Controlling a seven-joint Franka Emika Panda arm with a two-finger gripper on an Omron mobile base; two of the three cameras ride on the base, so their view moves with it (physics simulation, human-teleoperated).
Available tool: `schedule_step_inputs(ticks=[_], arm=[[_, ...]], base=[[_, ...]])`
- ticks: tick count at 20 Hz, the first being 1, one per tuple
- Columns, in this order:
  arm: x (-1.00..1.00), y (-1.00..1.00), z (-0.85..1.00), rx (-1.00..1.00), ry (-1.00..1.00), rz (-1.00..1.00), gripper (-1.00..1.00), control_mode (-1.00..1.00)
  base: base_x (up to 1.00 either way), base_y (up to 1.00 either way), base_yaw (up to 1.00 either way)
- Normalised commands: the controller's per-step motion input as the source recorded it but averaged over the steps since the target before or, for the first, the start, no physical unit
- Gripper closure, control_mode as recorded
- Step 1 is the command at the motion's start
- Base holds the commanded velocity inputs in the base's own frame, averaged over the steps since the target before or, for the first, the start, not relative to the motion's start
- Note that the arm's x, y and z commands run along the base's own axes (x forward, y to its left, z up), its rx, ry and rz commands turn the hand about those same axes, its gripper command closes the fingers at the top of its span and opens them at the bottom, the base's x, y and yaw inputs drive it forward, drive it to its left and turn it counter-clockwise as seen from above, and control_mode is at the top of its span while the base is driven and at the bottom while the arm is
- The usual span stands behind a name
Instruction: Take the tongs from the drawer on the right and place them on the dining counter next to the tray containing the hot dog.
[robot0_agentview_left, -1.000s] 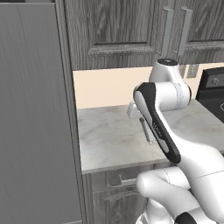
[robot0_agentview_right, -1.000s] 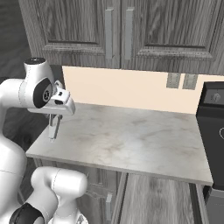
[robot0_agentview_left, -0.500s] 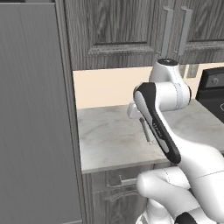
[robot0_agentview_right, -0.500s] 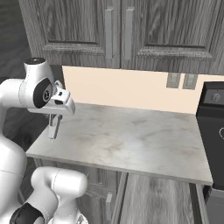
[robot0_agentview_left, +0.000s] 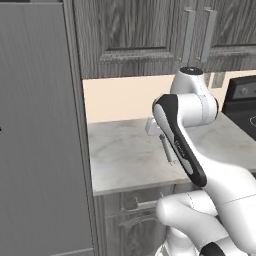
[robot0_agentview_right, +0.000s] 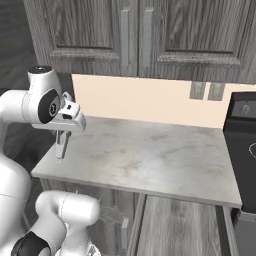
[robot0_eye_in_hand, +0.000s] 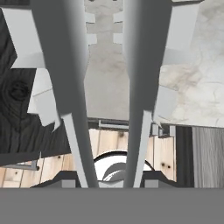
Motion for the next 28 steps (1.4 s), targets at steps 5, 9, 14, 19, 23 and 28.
schedule_step_inputs(ticks=[5,9,14,19,23,28], arm=[[0.00,0.00,0.00,0.00,0.00,0.00,1.00,1.00],[0.00,0.00,0.00,0.00,0.00,0.00,1.00,1.00],[0.00,0.00,0.00,0.00,0.00,0.00,1.00,1.00],[0.00,0.00,0.00,0.00,0.00,0.00,1.00,1.00],[0.00,0.00,0.00,0.00,0.00,0.00,1.00,1.00],[0.00,0.00,0.00,0.00,0.00,0.00,1.00,1.00]], base=[[-0.38,0.00,-0.01],[-0.39,0.00,-0.01],[-0.40,0.00,-0.03],[-0.49,0.00,-0.02],[-0.55,0.00,0.00],[-0.53,0.00,0.00]])
